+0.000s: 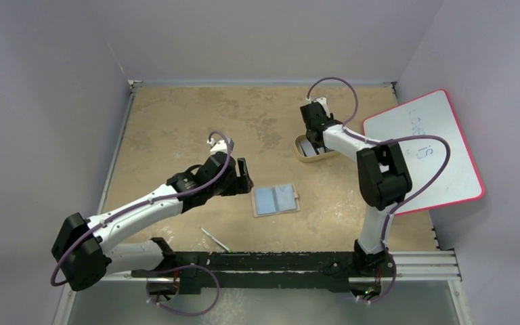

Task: Put the credit cards into the card holder
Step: Pick up the credit card from the storage box.

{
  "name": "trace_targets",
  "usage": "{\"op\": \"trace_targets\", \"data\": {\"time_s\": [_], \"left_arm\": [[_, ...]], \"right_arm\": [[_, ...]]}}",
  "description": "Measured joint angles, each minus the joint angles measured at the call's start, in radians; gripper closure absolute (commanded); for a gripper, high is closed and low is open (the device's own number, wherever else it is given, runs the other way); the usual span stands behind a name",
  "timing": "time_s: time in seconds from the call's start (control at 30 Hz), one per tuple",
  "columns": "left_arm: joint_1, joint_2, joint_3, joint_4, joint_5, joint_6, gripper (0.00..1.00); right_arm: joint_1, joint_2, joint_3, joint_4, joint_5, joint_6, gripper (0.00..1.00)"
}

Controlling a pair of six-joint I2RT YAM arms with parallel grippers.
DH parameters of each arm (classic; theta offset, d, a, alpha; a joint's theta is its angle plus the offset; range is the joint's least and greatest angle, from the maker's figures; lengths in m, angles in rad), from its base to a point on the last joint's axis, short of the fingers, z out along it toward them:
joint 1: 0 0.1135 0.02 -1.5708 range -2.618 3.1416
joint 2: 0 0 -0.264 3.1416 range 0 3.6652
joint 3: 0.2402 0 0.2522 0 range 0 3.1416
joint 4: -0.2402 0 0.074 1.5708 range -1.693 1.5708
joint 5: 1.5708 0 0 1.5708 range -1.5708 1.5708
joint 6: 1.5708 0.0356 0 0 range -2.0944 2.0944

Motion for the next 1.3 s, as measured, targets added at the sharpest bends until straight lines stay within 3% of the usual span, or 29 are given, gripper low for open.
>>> {"op": "trace_targets", "data": {"time_s": [0.47, 0.83, 1.13, 1.3], "left_arm": [[0.000, 0.045, -0.013, 0.038, 0.026, -0.006, 0.32], [0.000, 0.058, -0.014, 0.055, 0.038, -0.007, 0.36], [0.000, 0.099, -0.030, 0.076, 0.048, -0.024, 0.43], [0.000, 0.161, -0.031, 0.098, 0.058, -0.036, 0.44]], "right_arm": [[0.000, -0.024, 0.005, -0.017, 0.000, 0.003, 0.75], [0.000, -0.040, 0.025, -0.034, -0.046, 0.023, 1.00], [-0.005, -0.227, 0.006, -0.063, -0.240, 0.097, 1.00], [-0.006, -0.404, -0.109, -0.010, -0.462, 0.160, 1.00]]}}
